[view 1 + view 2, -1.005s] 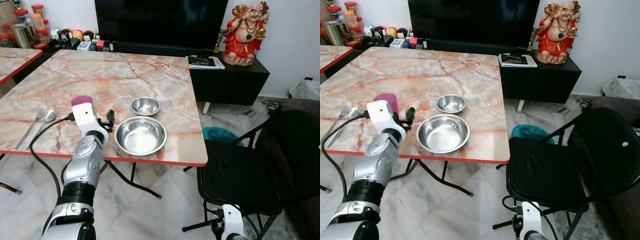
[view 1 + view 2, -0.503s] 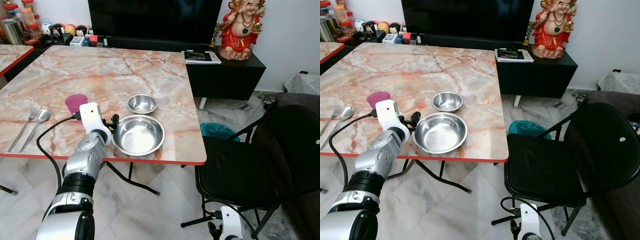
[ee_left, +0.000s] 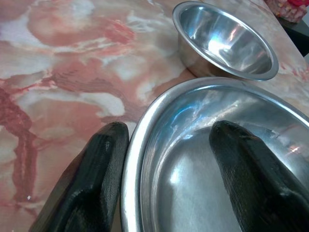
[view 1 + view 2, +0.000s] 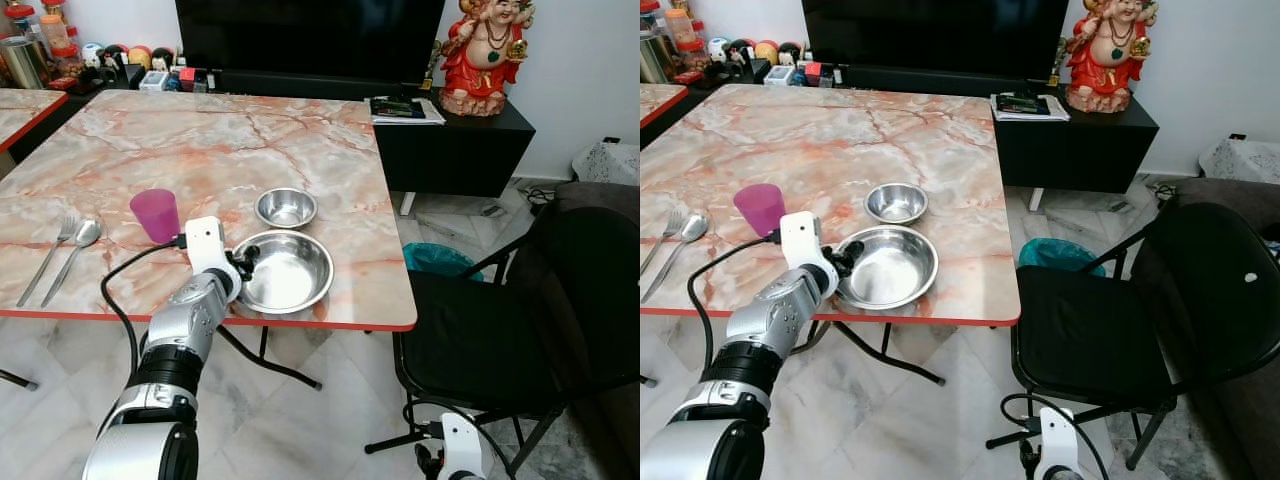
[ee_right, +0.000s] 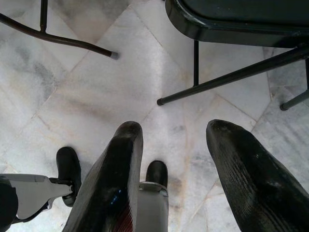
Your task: Setting the table
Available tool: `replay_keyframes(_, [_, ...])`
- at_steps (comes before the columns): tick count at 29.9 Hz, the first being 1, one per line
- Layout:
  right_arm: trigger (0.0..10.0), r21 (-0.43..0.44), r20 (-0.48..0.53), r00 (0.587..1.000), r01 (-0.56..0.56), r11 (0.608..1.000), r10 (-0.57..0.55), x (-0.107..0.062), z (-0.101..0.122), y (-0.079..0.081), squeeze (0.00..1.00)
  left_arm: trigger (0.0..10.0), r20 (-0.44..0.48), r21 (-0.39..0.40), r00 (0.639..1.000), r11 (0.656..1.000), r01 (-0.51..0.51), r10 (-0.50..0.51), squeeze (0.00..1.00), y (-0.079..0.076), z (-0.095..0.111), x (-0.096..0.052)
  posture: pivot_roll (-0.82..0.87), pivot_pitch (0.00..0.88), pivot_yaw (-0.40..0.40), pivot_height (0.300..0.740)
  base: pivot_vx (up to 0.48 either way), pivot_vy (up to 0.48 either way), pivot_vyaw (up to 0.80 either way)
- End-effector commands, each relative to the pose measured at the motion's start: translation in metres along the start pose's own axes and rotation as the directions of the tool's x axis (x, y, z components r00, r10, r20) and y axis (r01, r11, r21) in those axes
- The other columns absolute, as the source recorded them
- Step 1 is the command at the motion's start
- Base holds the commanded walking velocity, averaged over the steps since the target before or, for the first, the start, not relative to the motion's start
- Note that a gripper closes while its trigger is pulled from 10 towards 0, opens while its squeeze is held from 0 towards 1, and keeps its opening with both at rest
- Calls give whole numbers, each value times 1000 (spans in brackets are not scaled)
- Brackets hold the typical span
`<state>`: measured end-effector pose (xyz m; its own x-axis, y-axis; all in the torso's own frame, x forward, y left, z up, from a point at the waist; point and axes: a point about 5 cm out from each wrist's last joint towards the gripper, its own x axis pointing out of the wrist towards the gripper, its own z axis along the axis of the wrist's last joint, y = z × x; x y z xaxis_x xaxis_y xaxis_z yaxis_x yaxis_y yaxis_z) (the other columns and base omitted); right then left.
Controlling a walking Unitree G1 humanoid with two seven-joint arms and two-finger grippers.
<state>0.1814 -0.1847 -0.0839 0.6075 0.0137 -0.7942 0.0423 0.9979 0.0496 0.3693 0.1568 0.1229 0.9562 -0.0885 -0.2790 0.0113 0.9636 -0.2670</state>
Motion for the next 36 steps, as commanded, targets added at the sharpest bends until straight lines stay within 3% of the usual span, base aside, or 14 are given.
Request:
replay_keyframes(1, [10000,-2,6,1000,2,1000,-2,0,3,-2,0,10000,-6,12,1000,1000,-11,11,0,-2,-2,0,-45,0,-40,740,0,0,0])
replay_keyframes(5, [10000,-4,6,1000,1,1000,-1,0,3,-1,0,10000,19,9,1000,1000,-20,20,0,-2,2,0,-46,0,-39,740,0,0,0])
replay_keyframes(12, [10000,-7,11,1000,-3,1000,3,1,5,0,0,10000,57,69,996,995,-76,72,0,6,12,-2,-43,0,-41,740,0,0,0])
replay_keyframes(19, [10000,0,9,1000,0,1000,0,1,5,-1,0,10000,14,57,995,993,-104,103,0,13,1,-3,-40,0,-52,740,0,0,0])
replay_keyframes(26, [10000,5,16,1000,1,1000,-1,1,7,-2,0,10000,-48,63,999,998,-17,20,0,1,-14,-3,-46,0,-58,740,0,0,0])
replay_keyframes(36, [10000,7,19,1000,4,1000,-4,1,8,-3,0,10000,-76,19,996,999,-50,52,0,5,-18,-2,-48,0,-60,740,0,0,0])
